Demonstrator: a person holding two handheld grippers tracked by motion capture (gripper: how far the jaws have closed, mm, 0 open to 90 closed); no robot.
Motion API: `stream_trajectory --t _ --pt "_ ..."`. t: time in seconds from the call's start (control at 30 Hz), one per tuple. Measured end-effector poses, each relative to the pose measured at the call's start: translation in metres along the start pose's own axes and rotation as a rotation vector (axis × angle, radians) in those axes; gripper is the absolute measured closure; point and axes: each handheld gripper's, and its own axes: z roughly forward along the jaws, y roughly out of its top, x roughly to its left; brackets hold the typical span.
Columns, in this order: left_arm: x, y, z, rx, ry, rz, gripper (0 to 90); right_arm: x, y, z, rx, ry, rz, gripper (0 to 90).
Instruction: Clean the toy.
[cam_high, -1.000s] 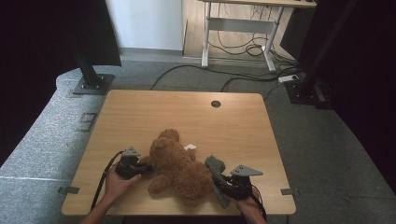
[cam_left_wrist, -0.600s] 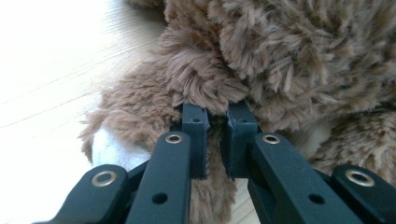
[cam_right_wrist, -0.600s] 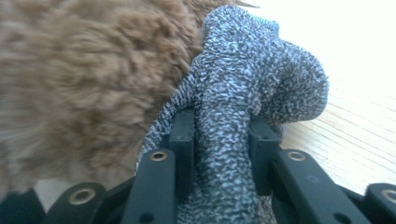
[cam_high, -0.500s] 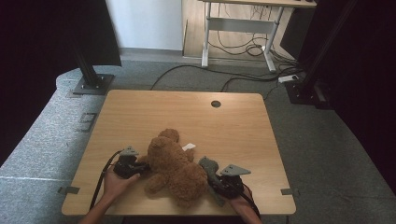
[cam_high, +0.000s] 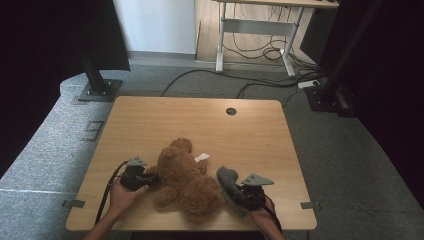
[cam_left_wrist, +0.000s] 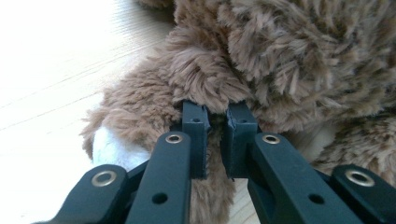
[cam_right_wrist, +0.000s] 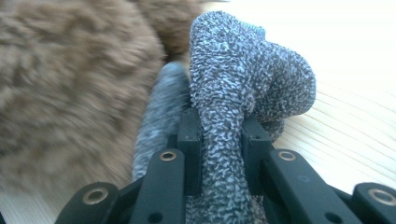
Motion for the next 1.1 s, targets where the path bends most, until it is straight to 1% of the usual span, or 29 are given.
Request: stream_trajectory --t 0.1,0.27,0.37,0.43,0.47,0.5,0.53,0.57,0.6,0.63,0.67,0.73,0.8,0.83,0.87,0.93,1.0,1.03,1.1 --pt "0.0 0.0 0.0 0.001 -0.002 0.0 80.7 -0.012 -0.008 -0.014 -0.01 -0.033 0.033 74.4" --pt "0.0 0.0 0.0 0.002 -0.002 -0.001 80.6 -0.028 -0.019 -0.027 -0.008 -0.089 0.071 74.4" --pt "0.001 0.0 0.0 0.001 -0.003 -0.002 80.6 -0.034 -0.023 -0.031 -0.005 -0.114 0.074 74.2" --pt "0.001 0.0 0.0 0.001 -0.002 -0.001 80.5 -0.036 -0.024 -0.031 0.0 -0.118 0.082 73.2" --pt "0.001 0.0 0.0 0.0 -0.002 -0.001 80.5 -0.036 -0.024 -0.031 0.003 -0.12 0.081 71.3" --pt "0.001 0.0 0.0 0.0 -0.002 -0.001 80.4 -0.035 -0.023 -0.031 0.004 -0.13 0.074 65.1" --pt "0.001 0.0 0.0 0.0 -0.003 -0.002 80.4 -0.035 -0.022 -0.031 0.009 -0.135 0.065 54.4" --pt "0.001 0.0 -0.001 0.0 -0.003 -0.003 80.3 -0.034 -0.021 -0.031 0.011 -0.142 0.067 46.0" --pt "0.001 0.0 -0.001 -0.001 -0.003 -0.003 80.3 -0.034 -0.02 -0.033 0.004 -0.167 0.067 39.5" --pt "0.001 0.0 -0.001 -0.001 -0.003 -0.003 80.2 -0.035 -0.018 -0.035 -0.001 -0.179 0.072 34.9" --pt "0.001 0.0 -0.001 -0.001 -0.003 -0.003 80.2 -0.035 -0.017 -0.038 -0.006 -0.187 0.077 31.7" --pt "0.001 0.0 -0.001 -0.002 -0.003 -0.002 80.2 -0.038 -0.013 -0.048 -0.048 -0.217 0.089 28.4" --pt "0.001 0.0 -0.001 -0.002 -0.003 -0.003 80.1 -0.04 -0.009 -0.058 -0.086 -0.225 0.104 27.6" --pt "0.001 0.0 -0.001 -0.002 -0.003 -0.003 80.1 -0.038 -0.007 -0.064 -0.112 -0.225 0.102 27.6" --pt "0.001 0.0 -0.001 -0.002 -0.003 -0.004 80.1 -0.036 -0.005 -0.067 -0.125 -0.222 0.096 27.7" --pt "0.001 0.0 -0.001 -0.003 -0.003 -0.007 80.0 -0.029 0.0 -0.073 -0.147 -0.185 0.078 28.3" --pt "0.001 0.0 -0.001 -0.004 -0.003 -0.007 80.0 -0.016 0.003 -0.073 -0.15 -0.124 0.05 28.5" --pt "0.001 0.0 -0.001 -0.003 -0.002 -0.007 80.0 -0.011 0.003 -0.071 -0.146 -0.102 0.039 28.5" --pt "0.001 0.0 -0.001 -0.002 -0.002 -0.005 79.9 0.003 0.005 -0.065 -0.136 -0.039 0.009 28.4"
